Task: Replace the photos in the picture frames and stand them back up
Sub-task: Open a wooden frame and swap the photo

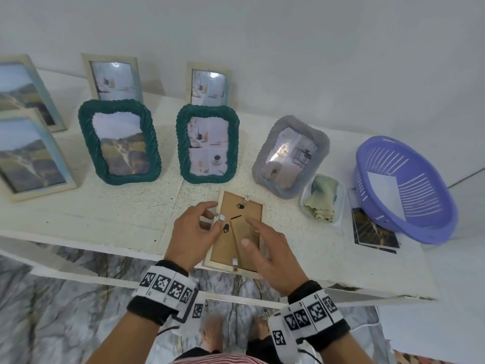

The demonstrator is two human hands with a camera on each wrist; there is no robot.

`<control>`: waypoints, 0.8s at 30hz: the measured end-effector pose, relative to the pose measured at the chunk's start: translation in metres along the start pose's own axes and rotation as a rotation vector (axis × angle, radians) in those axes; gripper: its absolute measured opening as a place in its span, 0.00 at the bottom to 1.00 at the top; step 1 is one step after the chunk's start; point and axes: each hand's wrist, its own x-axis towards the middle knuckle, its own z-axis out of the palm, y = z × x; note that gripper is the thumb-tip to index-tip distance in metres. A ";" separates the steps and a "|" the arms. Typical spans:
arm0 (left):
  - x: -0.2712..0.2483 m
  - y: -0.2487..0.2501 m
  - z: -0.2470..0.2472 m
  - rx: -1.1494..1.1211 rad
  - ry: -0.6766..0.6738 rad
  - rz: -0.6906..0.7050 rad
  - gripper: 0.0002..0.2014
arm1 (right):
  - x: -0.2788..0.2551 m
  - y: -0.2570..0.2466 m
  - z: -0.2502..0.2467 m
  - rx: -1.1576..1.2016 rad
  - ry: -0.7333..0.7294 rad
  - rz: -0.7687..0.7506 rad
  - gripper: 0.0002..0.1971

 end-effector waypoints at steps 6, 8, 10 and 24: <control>-0.005 0.051 -0.005 -0.438 -0.118 -0.074 0.12 | 0.001 -0.014 -0.029 0.269 0.097 0.137 0.31; -0.007 0.062 0.002 -0.526 -0.239 -0.042 0.13 | 0.000 -0.013 -0.037 0.334 0.167 0.147 0.28; -0.008 0.064 0.009 -0.474 -0.304 -0.003 0.14 | -0.003 -0.011 -0.047 0.391 0.217 0.183 0.29; -0.012 0.047 0.034 -0.451 -0.247 -0.182 0.16 | -0.028 0.003 -0.065 0.899 0.234 0.262 0.17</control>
